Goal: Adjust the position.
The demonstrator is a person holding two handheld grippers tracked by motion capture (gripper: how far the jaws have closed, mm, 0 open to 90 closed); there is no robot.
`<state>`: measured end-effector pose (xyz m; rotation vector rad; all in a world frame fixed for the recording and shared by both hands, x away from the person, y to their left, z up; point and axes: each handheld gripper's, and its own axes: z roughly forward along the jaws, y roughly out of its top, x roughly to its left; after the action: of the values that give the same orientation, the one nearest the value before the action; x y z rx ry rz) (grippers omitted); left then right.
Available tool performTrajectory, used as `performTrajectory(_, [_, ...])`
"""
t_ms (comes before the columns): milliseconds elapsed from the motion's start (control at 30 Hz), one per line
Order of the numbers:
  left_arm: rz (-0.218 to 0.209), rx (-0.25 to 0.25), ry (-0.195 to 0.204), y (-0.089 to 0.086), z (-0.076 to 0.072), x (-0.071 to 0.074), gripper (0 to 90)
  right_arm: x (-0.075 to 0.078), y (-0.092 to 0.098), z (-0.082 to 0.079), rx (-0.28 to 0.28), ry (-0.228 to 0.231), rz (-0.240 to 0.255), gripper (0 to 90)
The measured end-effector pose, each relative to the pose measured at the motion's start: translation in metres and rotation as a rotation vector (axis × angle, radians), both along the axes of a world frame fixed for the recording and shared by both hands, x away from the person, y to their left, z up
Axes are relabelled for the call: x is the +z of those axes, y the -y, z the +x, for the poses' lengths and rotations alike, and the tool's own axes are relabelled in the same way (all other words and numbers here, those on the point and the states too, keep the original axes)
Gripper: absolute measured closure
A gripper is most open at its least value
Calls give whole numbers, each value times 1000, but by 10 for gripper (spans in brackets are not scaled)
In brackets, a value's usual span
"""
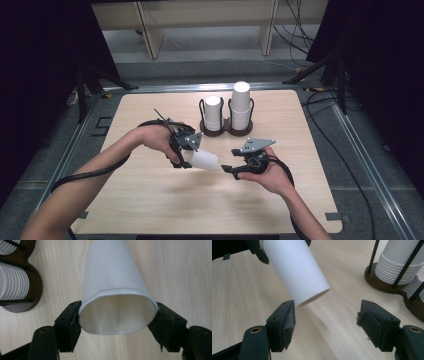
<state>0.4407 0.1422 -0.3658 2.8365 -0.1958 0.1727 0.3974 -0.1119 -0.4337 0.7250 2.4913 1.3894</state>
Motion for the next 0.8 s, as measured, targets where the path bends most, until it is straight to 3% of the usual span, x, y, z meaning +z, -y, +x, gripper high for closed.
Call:
performTrajectory(33, [-17,14,-8,1,-1,-1,299,0,0,-1,-8,-18,0,300])
performTrajectory(67, [4,0,-2,2,0,1,299,0,-2,-3,-13,-28,4,300])
performTrajectory(100, [16,-4,-3,2,0,2,299,1,-1,0,4,2,-6,300])
performTrajectory(233, [45,-16,5,6,0,4,299,1,-3,-1,9,-8,-13,295])
performTrajectory(267, [29,-1,-3,6,-1,2,299,2,-3,-1,14,-2,-17,294])
performTrajectory(333, [39,-8,-2,7,-1,2,299,2,-4,0,19,6,-25,291])
performTrajectory(467, [86,-30,6,9,0,2,300,3,-7,1,29,10,-39,287])
performTrajectory(667, [113,-30,11,12,0,6,300,4,-12,1,26,1,-52,283])
performTrajectory(700, [117,-33,11,12,0,7,300,5,-12,2,44,27,-59,282])
performTrajectory(800, [132,-35,9,15,0,7,300,5,-15,2,48,23,-59,280])
